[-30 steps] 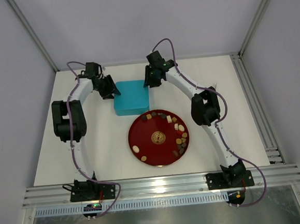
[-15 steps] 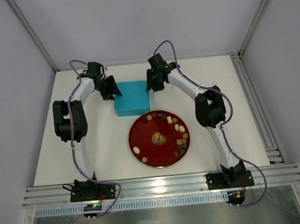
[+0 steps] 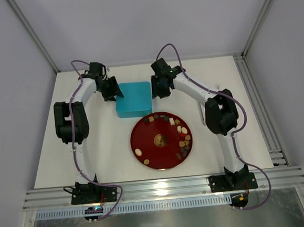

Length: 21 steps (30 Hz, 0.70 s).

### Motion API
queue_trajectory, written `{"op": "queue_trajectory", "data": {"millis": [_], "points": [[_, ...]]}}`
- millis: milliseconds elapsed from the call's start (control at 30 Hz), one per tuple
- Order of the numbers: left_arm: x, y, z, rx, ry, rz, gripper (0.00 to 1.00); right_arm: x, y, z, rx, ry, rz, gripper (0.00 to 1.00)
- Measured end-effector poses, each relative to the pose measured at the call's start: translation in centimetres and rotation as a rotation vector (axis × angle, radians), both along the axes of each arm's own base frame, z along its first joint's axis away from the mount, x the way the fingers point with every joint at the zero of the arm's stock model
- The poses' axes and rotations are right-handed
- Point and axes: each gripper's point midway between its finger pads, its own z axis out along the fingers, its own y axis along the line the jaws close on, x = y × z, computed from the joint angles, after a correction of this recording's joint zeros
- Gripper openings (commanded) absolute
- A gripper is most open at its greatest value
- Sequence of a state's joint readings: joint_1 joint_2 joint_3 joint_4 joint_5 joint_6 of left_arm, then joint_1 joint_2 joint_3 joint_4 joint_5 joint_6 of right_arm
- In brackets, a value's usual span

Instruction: Pack the chocolate

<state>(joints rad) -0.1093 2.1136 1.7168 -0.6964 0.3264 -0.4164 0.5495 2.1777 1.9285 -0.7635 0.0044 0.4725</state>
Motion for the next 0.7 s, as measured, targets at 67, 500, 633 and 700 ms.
{"op": "queue_trajectory", "data": {"millis": [67,500,633,700], "points": [[0.0,0.0,0.0,0.003,0.0,-0.001,0.51,-0.6,0.7,0.6,0.005,-0.013,0.017,0.44],[-0.2,0.0,0.0,0.006,0.008,-0.002,0.5,-2.5,2.4,0.0,-0.004,-0.014,0.075,0.43],[-0.3,0.1,0.0,0.01,0.014,-0.003,0.5,-3.0,2.2,-1.6,-0.004,0.015,0.073,0.43],[-0.4,0.1,0.0,0.01,0.015,-0.004,0.5,-2.9,2.3,-1.5,0.0,0.01,0.075,0.43]]}}
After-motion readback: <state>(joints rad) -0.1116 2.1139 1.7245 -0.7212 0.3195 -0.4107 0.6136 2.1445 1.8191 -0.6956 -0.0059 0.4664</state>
